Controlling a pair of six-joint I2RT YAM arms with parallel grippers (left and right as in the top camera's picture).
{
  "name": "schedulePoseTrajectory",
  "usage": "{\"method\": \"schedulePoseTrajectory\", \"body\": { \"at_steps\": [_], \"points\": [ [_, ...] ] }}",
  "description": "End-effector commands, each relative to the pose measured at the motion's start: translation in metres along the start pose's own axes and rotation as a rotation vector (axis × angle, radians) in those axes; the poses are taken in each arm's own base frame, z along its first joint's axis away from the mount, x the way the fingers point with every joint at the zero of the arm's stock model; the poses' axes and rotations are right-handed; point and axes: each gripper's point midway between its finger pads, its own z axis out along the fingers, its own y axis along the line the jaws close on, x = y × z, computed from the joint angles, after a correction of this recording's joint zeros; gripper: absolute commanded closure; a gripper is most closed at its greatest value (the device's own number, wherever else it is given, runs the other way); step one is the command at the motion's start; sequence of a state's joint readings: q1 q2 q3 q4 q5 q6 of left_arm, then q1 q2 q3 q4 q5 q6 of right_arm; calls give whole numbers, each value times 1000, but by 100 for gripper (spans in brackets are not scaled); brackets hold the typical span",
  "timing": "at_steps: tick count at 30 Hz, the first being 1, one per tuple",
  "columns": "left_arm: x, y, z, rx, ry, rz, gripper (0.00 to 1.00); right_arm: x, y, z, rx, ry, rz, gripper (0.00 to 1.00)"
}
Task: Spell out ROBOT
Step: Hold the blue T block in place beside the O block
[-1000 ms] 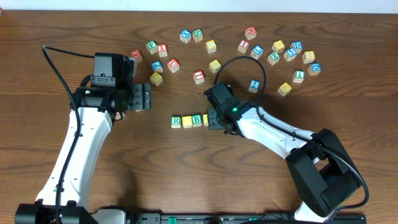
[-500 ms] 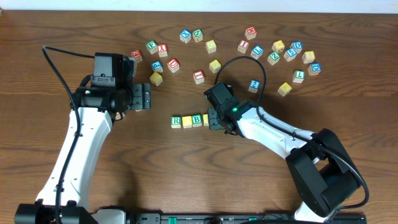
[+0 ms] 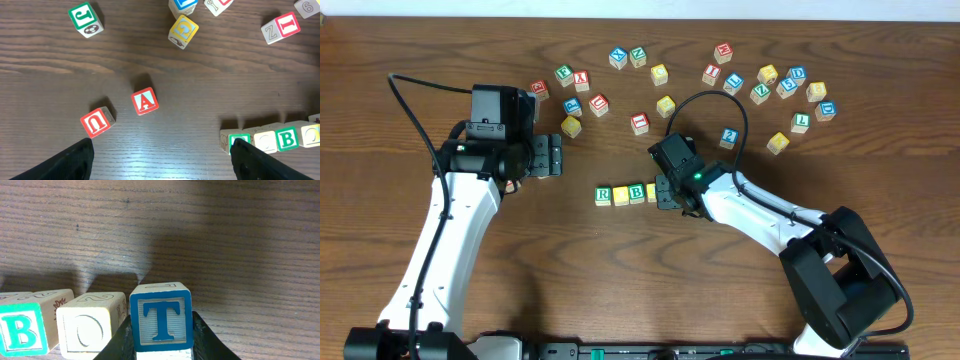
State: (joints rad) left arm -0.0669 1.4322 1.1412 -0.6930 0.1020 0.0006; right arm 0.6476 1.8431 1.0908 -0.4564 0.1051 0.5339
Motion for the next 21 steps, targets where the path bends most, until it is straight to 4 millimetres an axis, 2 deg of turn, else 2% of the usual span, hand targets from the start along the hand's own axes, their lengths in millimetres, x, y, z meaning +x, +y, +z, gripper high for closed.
{"method": "schedulePoseTrajectory", "body": {
  "at_steps": [1, 13, 16, 21],
  "points": [
    [3, 3, -1, -11, 1, -2, 14, 7, -3, 4, 25, 14, 2, 80],
    [3, 3, -1, -11, 1, -2, 14, 8, -4, 4, 29, 21, 2, 79],
    [3, 3, -1, -11, 1, -2, 14, 8, -4, 4, 29, 21, 5, 66],
    [3, 3, -1, -11, 1, -2, 14, 8, -4, 4, 29, 21, 5, 63]
  ]
}}
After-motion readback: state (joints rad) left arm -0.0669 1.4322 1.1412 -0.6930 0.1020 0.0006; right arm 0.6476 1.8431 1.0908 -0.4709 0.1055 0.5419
